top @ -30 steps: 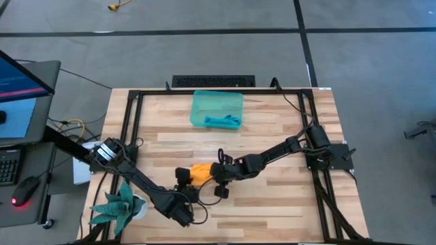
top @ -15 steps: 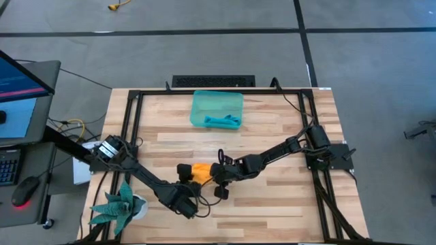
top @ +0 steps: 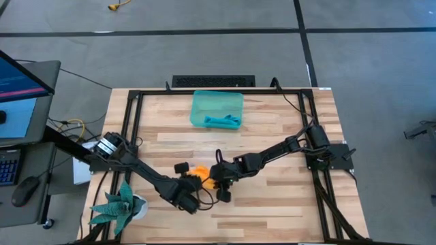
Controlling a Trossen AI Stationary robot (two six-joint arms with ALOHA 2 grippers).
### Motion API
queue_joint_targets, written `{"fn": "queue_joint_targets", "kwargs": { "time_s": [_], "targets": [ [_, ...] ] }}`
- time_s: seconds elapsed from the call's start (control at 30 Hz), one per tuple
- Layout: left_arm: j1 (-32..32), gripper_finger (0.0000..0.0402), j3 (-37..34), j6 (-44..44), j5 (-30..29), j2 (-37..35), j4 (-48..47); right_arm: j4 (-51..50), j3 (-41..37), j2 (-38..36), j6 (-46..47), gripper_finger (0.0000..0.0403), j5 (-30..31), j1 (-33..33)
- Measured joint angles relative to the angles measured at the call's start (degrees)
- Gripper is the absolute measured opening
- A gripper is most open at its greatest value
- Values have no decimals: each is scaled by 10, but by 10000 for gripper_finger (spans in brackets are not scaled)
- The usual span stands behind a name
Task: Roll microfiber towels into tight, uniform cylinder then place into a basket
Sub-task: Roll the yellow microfiber cloth
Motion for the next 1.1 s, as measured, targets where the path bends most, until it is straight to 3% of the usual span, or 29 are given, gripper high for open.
{"fn": "queue_joint_targets", "kwargs": {
  "time_s": [0.17, 0.37, 0.6, 0.8, 1.1],
  "targets": [
    [0, 22, 0, -34, 65, -48, 14, 12, 0, 1, 1, 35, -77, 1],
    [18, 18, 0, -92, 183, -92, 26, 52, 0, 3, 0, 37, -137, 10],
    [77, 18, -12, -175, 266, -97, 35, 61, -1, 3, 10, 37, -141, 15],
    [114, 20, -54, -195, 286, -98, 73, 64, -1, 3, 20, 38, -134, 15],
    [118, 21, -97, -195, 270, -100, 141, 71, -2, 3, 26, 51, -108, 16]
  ]
}}
